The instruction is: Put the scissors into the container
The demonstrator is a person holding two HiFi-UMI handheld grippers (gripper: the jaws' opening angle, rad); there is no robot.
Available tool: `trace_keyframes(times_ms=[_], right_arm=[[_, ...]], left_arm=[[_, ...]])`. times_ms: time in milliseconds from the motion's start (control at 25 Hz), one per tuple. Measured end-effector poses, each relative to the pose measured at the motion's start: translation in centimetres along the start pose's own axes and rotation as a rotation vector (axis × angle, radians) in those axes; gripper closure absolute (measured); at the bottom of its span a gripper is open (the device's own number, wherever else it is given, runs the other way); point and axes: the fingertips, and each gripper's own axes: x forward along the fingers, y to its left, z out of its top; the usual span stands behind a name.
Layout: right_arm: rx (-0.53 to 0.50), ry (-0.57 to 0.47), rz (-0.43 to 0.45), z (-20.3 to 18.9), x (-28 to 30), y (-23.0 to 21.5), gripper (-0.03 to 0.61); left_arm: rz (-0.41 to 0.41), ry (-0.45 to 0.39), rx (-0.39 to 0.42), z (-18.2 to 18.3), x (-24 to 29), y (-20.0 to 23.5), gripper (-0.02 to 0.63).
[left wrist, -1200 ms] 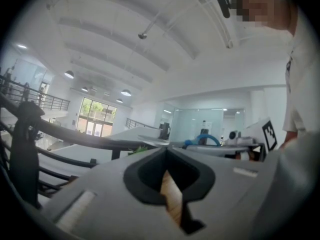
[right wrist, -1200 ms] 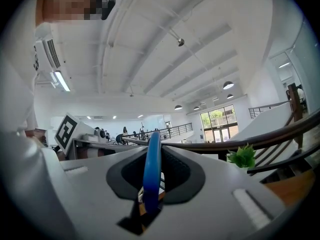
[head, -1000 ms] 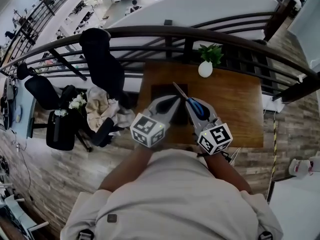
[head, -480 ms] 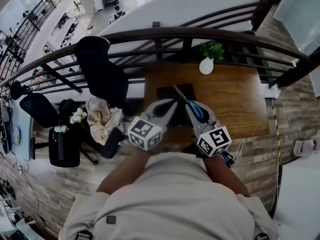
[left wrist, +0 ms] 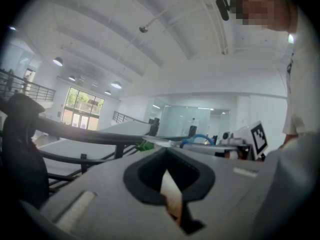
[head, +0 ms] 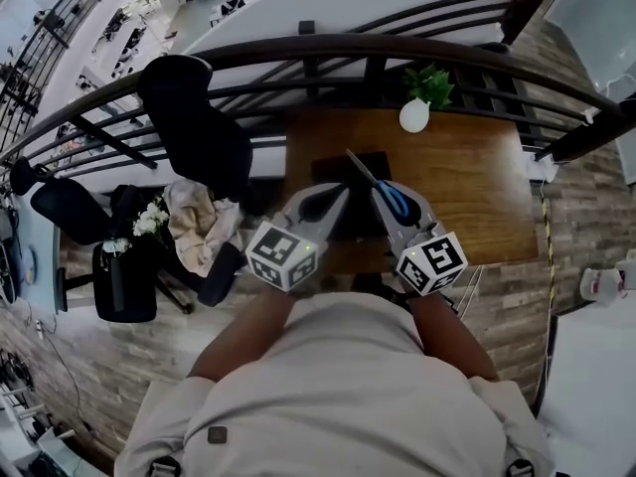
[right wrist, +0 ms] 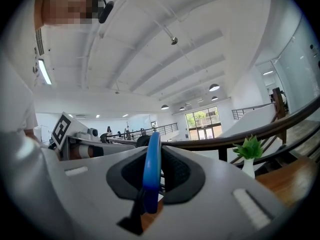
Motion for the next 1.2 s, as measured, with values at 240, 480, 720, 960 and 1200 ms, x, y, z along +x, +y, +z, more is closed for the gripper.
trace_keyframes(times_ms=[240,480,720,960,1200], right_arm=[[0.040,0.074,0.047,-2.3,2.5,-2.1,0.526],[0.061,0.159,0.094,-4.8,4.8,-4.3,0.526],[0.076,0.242,0.133,-8.2,6.5,-6.9,0.526],[0.170,0.308,0.195,-11.6,7.2,-8.1,0.526],[0.167,0.386,0.239,-15.1,7.2,-9.5,0.526]], left_arm=[[0.039,0.032,-0.024,-1.5,1.3,3.4,0.611],[0.064,0.107,-0.033,-4.7,2.2,6.7,0.611],[0.098,0.159,-0.078,-8.3,3.5,9.7,0.611],[0.105,0.202,-0.134,-12.0,4.9,10.5,0.611],[0.109,0.261,-0.168,-15.8,6.1,10.9,0.611]])
